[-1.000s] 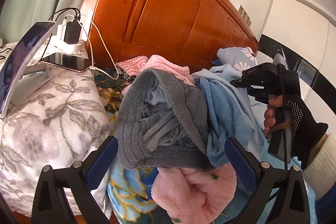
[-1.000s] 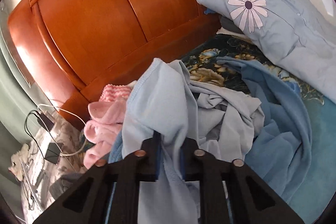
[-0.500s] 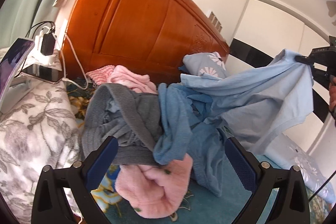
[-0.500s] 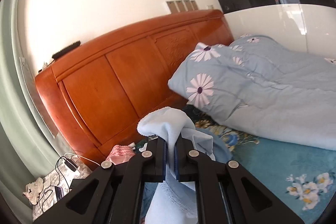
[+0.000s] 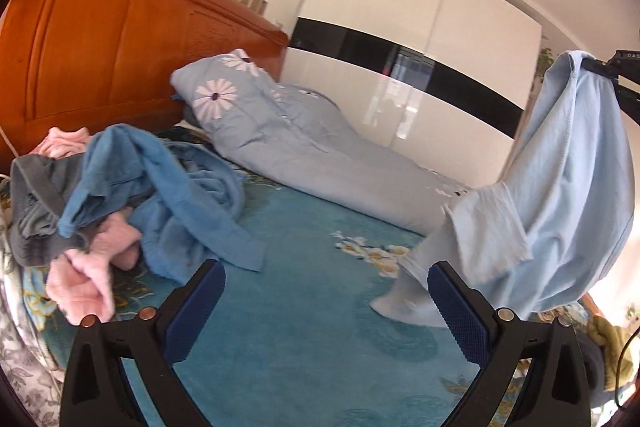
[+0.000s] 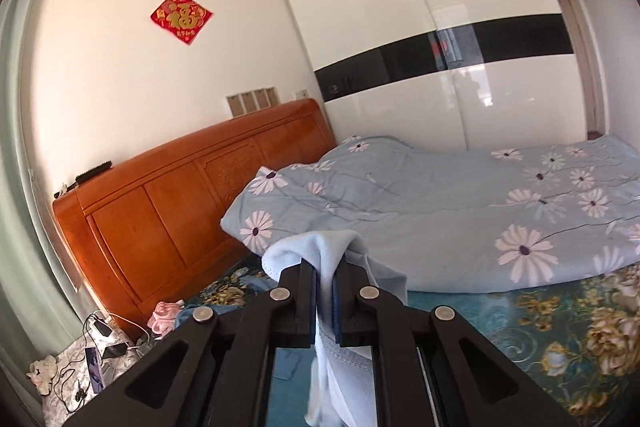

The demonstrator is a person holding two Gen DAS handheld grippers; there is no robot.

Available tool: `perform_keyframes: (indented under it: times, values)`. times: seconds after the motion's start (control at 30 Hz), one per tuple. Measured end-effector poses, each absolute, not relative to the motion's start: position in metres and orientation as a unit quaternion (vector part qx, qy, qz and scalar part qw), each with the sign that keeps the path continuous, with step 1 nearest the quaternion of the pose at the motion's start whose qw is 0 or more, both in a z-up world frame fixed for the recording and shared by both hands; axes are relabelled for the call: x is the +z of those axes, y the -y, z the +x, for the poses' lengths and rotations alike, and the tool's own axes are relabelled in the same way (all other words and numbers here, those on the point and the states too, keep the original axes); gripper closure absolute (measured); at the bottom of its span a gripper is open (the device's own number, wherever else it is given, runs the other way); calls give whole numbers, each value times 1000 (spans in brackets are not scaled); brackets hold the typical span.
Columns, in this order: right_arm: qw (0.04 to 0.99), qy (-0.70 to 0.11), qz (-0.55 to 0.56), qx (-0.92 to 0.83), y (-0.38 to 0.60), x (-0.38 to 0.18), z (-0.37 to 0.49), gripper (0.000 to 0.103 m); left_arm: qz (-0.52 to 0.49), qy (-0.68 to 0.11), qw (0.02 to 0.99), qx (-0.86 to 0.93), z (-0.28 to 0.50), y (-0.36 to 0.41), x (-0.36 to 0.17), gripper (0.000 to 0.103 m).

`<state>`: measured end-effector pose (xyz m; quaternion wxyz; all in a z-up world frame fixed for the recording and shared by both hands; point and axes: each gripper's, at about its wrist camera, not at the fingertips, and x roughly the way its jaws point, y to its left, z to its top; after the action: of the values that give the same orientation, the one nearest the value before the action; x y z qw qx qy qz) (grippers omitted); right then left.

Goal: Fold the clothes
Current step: 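Lower the light-blue shirt onto the open sheet with the right gripper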

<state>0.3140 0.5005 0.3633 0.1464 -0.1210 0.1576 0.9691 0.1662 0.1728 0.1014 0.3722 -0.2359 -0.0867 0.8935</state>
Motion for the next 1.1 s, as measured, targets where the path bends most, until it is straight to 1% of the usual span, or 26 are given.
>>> perform_keyframes:
  times: [0.1,0.23,0.3,0.43,0.5,0.63,0.73,0.93,1.03,1.07,1.1]
  values:
    - [185,-122,-114,969,-504,386,357,97,-236,71,407,879,189,-203,111,0]
    - [185,-108,-160,964,-494,375,352,96,-244,48,422,872,203,-216,112,0]
    - [170,-116,-198,958,-490,351,329,96,-246,33,415,875,206,-212,109,0]
    - [113,-174,-270,940,-475,282,258,96,-250,22,380,890,185,-182,99,0]
    - [80,-211,-297,928,-466,248,220,96,-257,29,356,898,170,-161,93,0]
    - [31,-253,-363,896,-440,184,141,96,-278,48,309,908,142,-120,81,0]
    - [8,-245,-406,880,-418,139,99,96,-299,55,276,912,124,-100,69,0]
    - [-20,-218,-474,853,-396,71,53,94,-336,52,266,902,102,-102,43,0]
    - [-42,-210,-487,847,-391,62,50,93,-351,48,285,890,98,-118,34,0]
    - [-52,-207,-484,849,-391,65,53,91,-355,46,293,886,97,-124,31,0]
    - [-62,-202,-480,852,-393,69,57,86,-359,43,301,883,97,-131,29,0]
